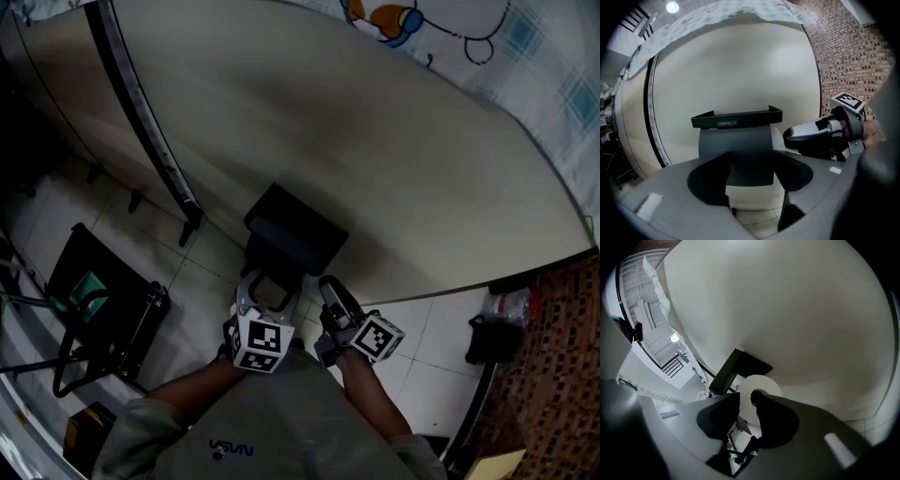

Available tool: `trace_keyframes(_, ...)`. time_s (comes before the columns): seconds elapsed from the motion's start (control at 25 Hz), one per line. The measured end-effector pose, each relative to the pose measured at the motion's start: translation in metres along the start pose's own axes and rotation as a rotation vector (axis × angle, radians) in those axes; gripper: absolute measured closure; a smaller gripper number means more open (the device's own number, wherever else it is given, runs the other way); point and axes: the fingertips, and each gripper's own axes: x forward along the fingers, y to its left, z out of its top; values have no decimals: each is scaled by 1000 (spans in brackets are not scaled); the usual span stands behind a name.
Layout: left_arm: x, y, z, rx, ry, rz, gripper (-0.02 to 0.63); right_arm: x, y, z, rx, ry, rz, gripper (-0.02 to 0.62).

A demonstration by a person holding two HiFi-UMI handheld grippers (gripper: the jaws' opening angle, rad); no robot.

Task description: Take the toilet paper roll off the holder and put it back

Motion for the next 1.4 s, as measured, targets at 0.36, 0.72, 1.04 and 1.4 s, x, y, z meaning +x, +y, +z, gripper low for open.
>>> trace_keyframes(0.36, 0, 0, 0, 7, -4, 4, 318, 7, -10, -15, -54, 64, -61, 595)
trace_keyframes(0.72, -1, -2, -3, -3, -13, -12, 318, 30, -8, -22, -102, 110, -84, 595)
trace_keyframes(1.04, 0, -1, -3, -14, -19, -10, 318, 36, -11, -25, -171, 134, -106, 595)
trace_keyframes(1.4, -13, -7, -7, -65, -19, -26, 345, -5, -16, -19, -251, 127, -147, 595)
